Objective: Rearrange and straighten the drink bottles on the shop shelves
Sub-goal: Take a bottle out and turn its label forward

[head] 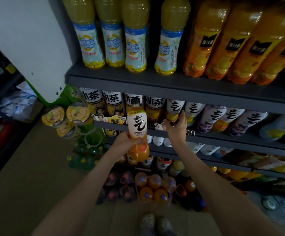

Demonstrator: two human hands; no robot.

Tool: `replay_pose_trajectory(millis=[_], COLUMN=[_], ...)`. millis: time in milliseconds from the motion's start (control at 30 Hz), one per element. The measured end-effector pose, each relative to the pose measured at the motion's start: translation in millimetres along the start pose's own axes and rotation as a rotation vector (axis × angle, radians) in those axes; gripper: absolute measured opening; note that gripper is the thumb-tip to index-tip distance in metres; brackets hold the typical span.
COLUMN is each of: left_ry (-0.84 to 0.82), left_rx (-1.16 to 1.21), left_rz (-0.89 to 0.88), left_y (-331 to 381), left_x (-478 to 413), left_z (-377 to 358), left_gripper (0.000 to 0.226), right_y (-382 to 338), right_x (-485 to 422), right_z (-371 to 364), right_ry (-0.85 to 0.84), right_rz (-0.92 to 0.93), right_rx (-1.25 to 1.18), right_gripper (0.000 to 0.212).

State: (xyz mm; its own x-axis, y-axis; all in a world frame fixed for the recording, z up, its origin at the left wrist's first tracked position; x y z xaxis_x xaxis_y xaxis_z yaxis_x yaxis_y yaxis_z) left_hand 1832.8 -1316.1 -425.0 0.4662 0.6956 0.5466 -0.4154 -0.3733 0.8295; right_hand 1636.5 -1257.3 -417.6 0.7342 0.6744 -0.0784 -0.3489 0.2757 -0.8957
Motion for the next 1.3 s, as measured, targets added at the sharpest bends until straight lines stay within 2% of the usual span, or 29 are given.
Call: replay_pose_trajectory(millis=[100, 300, 433, 633, 800, 933, 1133, 1300], left_ry=[0.006, -0.014, 0.006, 0.045, 0.042, 0.048, 0.038, -0.010], left_rx=[0.012, 0.003, 0.008, -0.009, 0.000, 0.043, 0.007, -0.069], left_rz=[-0.018, -0.118, -0.176, -0.204, -0.237, -0.264, -0.280, -0.279], left_y=[-2, -16, -26, -27, -18, -9, 7, 26], left_x=[-10, -37, -48, -53, -39, -18, 12, 24], left_z=[-2, -9, -15, -27, -36, -39, -55, -104], left_gripper=[0.054, 0.042, 0.044, 0.038, 0.036, 0.042, 0.050, 0.058], right_y=[4, 19, 26, 21, 21, 23, 18, 34], right_x=[-9, -29, -36, -39, -29, -2, 24, 37], right_z=[-9, -30, -28, -23, -16, -6, 53, 117], right_ry=[0.064, 0.284, 0.364, 0.282, 0.242, 0.198, 0.200, 0.182], right_rz=[-0.010, 0.018, 0.134, 0.193, 0.241, 0.277, 0.253, 0.240], right_rx=[-0.036, -0.075, 0.103, 0.272, 0.241, 0.150, 0.025, 0.003], right_gripper=[0.081, 0.081, 0.067, 0.064, 0.059, 0.067, 0.065, 0.067])
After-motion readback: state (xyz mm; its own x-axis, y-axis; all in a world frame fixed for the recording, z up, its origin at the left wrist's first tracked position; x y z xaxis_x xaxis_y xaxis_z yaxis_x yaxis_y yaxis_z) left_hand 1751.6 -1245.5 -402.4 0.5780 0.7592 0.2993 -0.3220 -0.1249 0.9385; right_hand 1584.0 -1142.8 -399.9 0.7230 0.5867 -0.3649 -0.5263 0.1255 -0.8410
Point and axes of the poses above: each hand's wrist, its own x-axis away from the middle knuckle, its own z-axis out of the back of the hand, y = z × x, the point moved 3 cm from there along -x, towards the middle knuckle, and after that the axes turned 8 degrees about z, right-handed, at the moved point
